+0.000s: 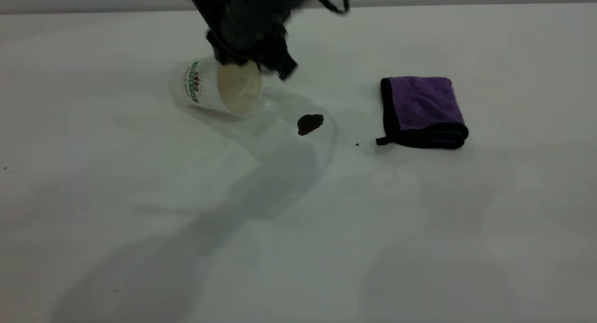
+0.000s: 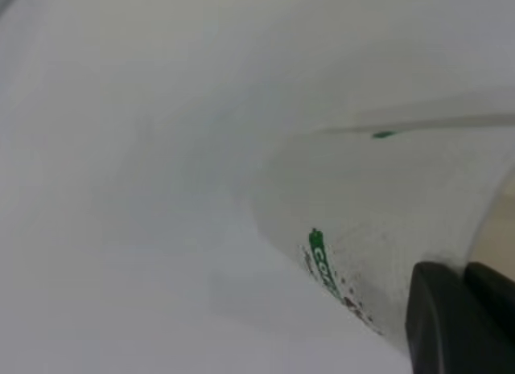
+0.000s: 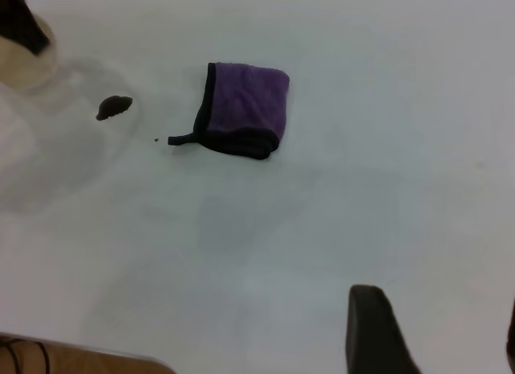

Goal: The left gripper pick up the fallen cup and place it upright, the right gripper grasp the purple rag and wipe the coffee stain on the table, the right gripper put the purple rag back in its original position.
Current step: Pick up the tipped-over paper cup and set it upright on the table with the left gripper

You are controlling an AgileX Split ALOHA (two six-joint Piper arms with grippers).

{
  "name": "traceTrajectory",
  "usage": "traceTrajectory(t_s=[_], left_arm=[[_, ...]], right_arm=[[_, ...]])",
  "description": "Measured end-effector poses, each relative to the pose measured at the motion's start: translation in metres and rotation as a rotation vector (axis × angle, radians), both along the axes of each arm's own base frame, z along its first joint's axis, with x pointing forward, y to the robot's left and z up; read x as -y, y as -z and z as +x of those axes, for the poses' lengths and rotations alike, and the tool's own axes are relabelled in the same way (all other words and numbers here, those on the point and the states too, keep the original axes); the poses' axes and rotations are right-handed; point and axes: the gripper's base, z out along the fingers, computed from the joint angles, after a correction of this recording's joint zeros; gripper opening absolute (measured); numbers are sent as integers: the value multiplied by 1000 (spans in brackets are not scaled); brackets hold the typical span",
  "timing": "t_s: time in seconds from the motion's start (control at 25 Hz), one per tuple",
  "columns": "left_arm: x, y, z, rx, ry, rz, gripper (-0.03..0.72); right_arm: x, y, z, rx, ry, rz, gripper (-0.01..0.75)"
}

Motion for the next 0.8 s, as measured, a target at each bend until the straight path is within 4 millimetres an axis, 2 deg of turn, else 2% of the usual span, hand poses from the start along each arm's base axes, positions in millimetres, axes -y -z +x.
traceTrajectory(t_s=[0.16,0.28,0.56,0.64,0.8], left_arm=[[-30,-49,16,-110,-14,-105,21],[-62,-68,29,-172,-29,-223,21],[-120,-59,52,-319,-25,-611,21],[-130,-57,57,-329,-15,-724,21],[-148,-46,64,-337,-25,-843,21]], right_arm=[[0,0,0,0,0,0,426],[0,0,0,0,0,0,426],[0,0,0,0,0,0,426],[0,0,0,0,0,0,426],[0,0,0,0,0,0,426]])
